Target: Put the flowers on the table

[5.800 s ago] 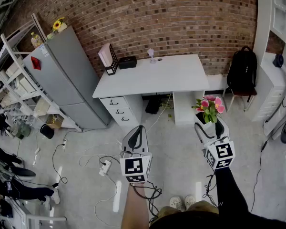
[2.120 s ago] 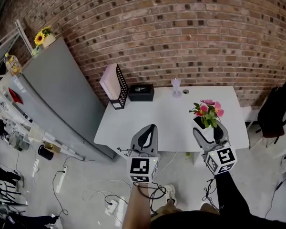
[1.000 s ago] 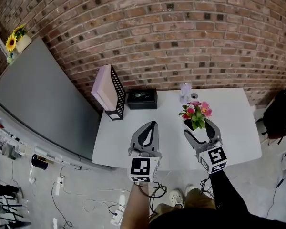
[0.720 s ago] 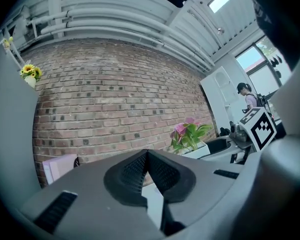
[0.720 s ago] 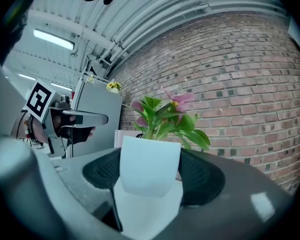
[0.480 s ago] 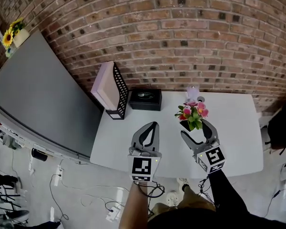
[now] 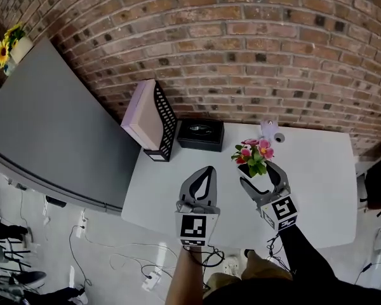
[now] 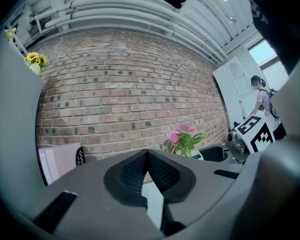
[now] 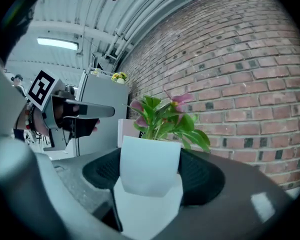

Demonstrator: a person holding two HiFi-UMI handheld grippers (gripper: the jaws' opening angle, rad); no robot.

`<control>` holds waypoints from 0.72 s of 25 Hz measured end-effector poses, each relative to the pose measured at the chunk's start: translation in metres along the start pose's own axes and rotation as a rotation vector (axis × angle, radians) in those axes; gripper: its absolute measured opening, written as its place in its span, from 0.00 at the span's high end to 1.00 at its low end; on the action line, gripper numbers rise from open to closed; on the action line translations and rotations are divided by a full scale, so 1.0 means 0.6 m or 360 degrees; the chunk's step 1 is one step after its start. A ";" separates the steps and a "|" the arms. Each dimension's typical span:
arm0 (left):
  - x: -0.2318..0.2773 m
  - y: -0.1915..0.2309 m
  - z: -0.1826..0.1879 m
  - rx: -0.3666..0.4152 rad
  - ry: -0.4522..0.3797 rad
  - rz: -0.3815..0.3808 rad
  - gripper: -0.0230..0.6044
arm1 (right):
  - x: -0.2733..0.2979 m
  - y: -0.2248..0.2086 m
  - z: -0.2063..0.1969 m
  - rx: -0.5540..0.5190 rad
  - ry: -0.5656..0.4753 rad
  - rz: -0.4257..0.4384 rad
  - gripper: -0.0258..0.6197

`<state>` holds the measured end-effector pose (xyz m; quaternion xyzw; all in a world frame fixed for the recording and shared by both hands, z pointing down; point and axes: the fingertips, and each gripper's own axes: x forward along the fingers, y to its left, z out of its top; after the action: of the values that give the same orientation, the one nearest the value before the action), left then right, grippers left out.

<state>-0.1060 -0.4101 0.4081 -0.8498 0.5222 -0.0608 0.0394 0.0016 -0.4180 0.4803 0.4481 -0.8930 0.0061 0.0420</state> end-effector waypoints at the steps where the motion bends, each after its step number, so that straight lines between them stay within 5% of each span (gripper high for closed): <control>1: 0.003 0.004 -0.006 -0.0005 0.0008 0.0009 0.95 | 0.010 0.000 -0.010 0.0007 0.0016 0.0015 0.43; 18: 0.049 0.045 -0.105 -0.0120 0.0172 0.0062 0.95 | 0.131 0.004 -0.225 0.0111 0.0373 0.0141 0.43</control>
<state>-0.1258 -0.4484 0.4688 -0.8357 0.5419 -0.0862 -0.0197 -0.0377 -0.4731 0.6211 0.4057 -0.9000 0.0913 0.1302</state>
